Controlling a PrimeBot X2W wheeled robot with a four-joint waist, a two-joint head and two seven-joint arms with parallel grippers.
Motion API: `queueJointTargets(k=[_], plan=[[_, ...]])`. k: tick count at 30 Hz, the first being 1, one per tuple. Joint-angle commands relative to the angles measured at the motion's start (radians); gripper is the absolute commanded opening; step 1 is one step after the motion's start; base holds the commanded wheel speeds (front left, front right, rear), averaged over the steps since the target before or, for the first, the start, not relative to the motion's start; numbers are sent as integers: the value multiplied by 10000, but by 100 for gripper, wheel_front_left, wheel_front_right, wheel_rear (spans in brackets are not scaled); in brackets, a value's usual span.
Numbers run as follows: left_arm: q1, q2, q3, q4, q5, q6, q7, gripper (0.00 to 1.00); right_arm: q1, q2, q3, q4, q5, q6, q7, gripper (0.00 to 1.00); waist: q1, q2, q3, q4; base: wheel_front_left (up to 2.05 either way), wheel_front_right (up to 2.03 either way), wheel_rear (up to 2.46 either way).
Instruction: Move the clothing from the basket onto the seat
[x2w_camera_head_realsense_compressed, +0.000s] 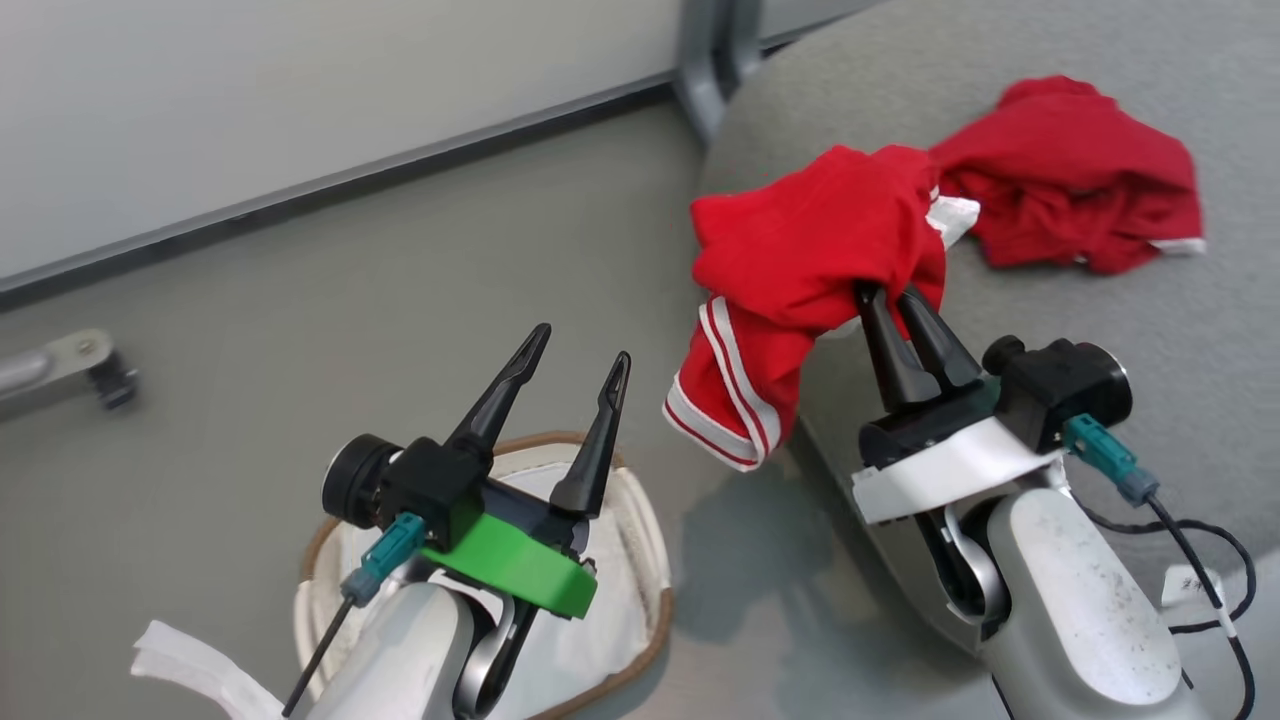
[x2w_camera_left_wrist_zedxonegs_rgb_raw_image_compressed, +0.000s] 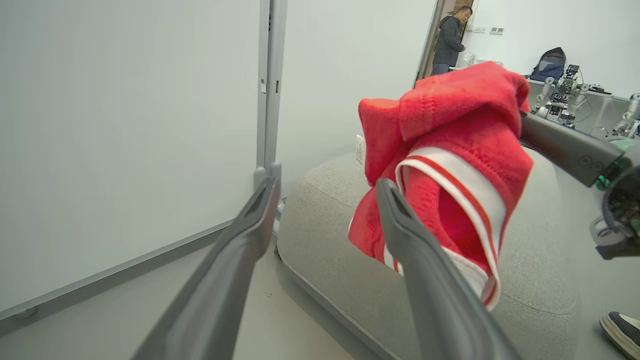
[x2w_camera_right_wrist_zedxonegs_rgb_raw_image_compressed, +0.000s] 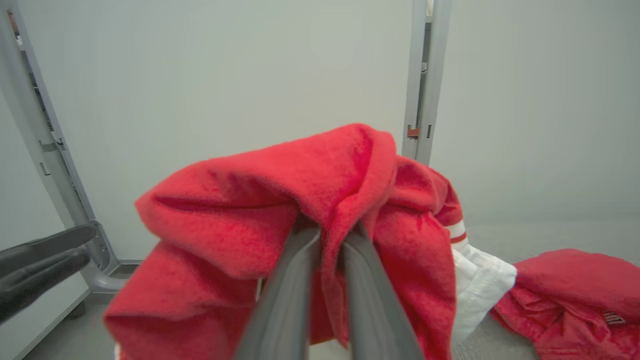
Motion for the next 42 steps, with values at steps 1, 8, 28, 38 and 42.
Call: queueJointTargets(k=[1,8,28,38,42], plan=[[-238,74,3,26,46,-33,10,100,158,-16,-18,-71,50,-14,-21,0,0,-1,487,-1481,0,0,0],[-398,282,-240,176,23,-31,10,100,363,-24,-452,-187,-93,-14,-21,0,0,-1,756,-2394,0,0,0],[-1394,913,-978,501,-9,-32,10,100,-3505,-1799,-3220,2306,-1238,-14,-21,0,0,-1,2922,-1566,0,0,0],[-2326,993,-1441,433,-139,-32,10,100,-5655,-2765,-5934,4165,-1881,-14,-19,0,0,-1,4211,-115,0,0,0],[-2478,1007,-1400,424,-130,-32,10,100,-6013,-2956,-6475,4676,-2338,-14,-19,0,0,-1,4553,242,0,0,0]])
